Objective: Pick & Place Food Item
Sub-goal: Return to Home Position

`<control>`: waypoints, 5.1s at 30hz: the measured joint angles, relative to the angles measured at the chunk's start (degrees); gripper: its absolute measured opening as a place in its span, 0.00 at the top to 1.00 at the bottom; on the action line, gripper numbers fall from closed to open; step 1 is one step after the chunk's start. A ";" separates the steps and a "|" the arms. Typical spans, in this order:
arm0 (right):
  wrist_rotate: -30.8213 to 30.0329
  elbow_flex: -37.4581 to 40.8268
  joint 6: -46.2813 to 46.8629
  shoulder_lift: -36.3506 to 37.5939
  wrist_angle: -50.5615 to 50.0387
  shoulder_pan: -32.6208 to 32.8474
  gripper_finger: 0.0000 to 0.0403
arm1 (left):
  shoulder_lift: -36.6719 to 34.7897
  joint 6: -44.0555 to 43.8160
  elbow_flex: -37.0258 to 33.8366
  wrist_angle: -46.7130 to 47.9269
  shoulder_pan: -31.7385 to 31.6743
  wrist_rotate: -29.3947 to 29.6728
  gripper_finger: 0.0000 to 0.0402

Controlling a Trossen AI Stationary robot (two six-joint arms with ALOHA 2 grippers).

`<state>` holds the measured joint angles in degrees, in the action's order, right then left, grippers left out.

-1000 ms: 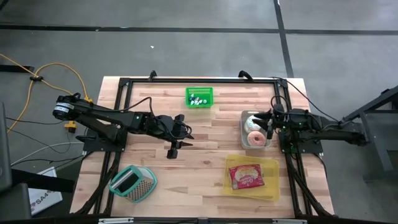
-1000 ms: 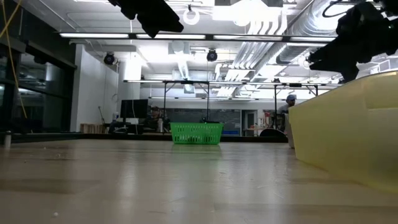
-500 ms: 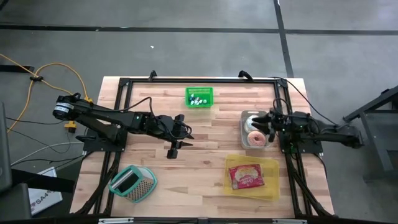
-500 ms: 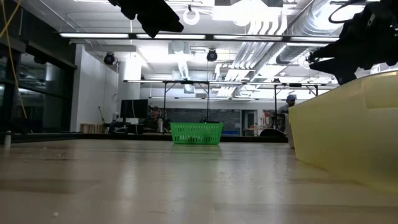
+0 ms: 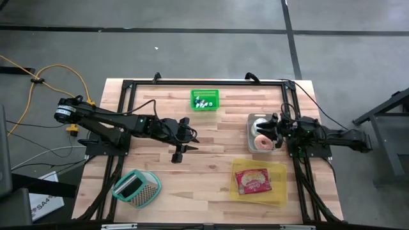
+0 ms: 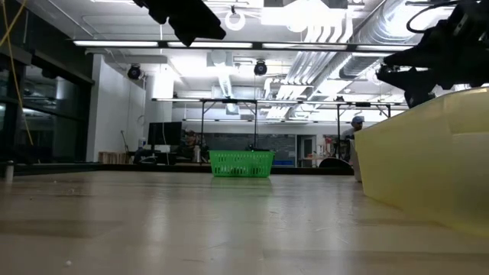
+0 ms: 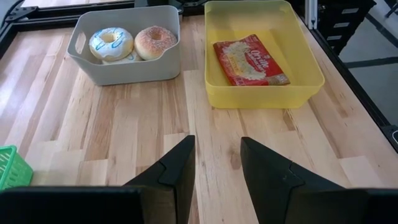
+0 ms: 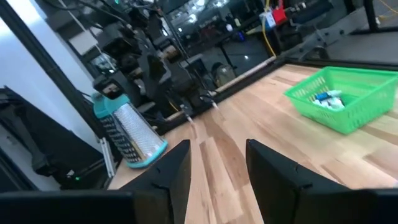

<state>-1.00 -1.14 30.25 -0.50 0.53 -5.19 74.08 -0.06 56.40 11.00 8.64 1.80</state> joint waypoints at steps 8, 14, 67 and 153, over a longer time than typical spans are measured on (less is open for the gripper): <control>0.58 0.63 -0.33 0.07 1.36 0.00 0.65 | 0.00 0.03 0.00 -0.34 0.00 0.00 0.70; 0.84 0.67 -0.56 0.07 0.75 0.00 0.65 | 0.00 0.05 0.00 -0.34 0.00 0.00 0.70; 2.46 0.83 -0.31 0.03 0.53 0.00 0.65 | -15.08 5.68 -5.35 1.31 -8.32 -0.02 0.70; 2.48 0.83 -0.34 0.01 0.53 -0.02 0.65 | -71.06 -5.87 -54.27 -8.43 -21.62 4.86 0.70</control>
<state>1.48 -0.32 29.91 -0.49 1.06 -5.21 3.03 -5.93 2.13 2.57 -12.97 6.67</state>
